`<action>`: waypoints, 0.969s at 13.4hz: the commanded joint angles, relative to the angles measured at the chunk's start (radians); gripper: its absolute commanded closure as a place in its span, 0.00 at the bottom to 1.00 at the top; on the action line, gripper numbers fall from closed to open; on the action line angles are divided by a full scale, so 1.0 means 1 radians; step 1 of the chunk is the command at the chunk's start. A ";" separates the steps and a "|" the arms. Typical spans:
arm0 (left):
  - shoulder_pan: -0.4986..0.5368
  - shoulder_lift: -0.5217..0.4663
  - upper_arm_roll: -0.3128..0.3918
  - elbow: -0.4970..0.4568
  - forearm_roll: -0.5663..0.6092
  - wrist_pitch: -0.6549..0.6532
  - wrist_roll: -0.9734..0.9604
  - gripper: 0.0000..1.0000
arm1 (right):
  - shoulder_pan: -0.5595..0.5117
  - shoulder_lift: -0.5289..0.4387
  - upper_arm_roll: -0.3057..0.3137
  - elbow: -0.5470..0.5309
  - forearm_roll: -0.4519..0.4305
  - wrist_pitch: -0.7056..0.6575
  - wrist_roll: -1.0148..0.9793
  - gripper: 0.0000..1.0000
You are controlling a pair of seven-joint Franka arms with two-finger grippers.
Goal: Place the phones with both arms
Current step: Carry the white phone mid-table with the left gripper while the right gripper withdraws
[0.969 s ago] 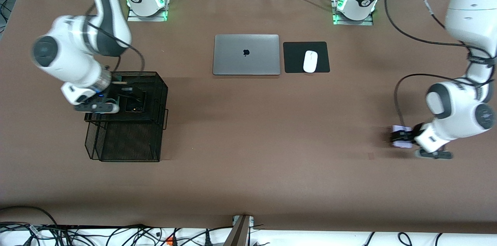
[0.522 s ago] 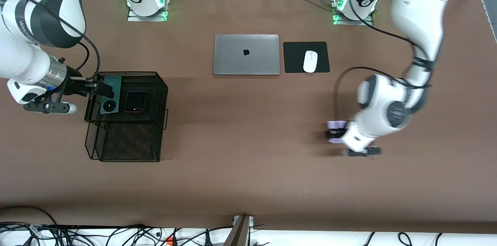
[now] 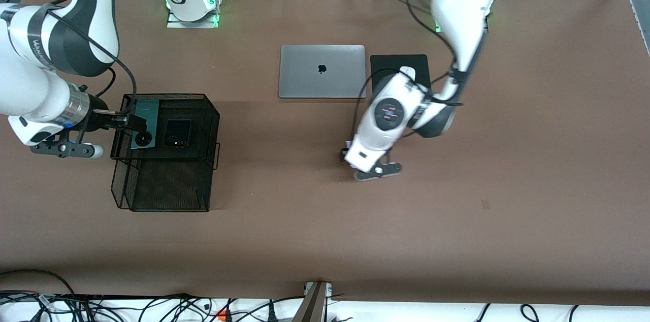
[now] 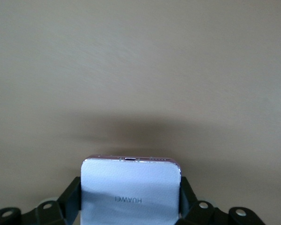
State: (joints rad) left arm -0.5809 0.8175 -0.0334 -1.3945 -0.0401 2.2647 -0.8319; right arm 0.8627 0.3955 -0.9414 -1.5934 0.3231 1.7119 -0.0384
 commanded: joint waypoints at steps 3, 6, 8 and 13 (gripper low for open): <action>-0.246 0.211 0.223 0.294 0.016 -0.028 -0.165 1.00 | -0.014 0.008 0.015 0.024 -0.007 -0.028 0.011 0.00; -0.313 0.264 0.248 0.348 0.026 -0.028 -0.187 1.00 | -0.014 0.008 0.015 0.021 -0.007 -0.029 0.011 0.00; -0.358 0.278 0.286 0.350 0.034 -0.020 -0.187 1.00 | -0.013 0.008 0.015 0.019 -0.007 -0.029 0.012 0.00; -0.390 0.298 0.285 0.348 0.037 -0.019 -0.185 1.00 | -0.013 0.010 0.015 0.010 -0.007 -0.028 0.011 0.00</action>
State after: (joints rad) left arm -0.9588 1.0919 0.2363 -1.0874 -0.0248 2.2635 -1.0007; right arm 0.8626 0.4011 -0.9369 -1.5937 0.3231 1.7013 -0.0378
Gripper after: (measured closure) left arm 0.163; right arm 0.000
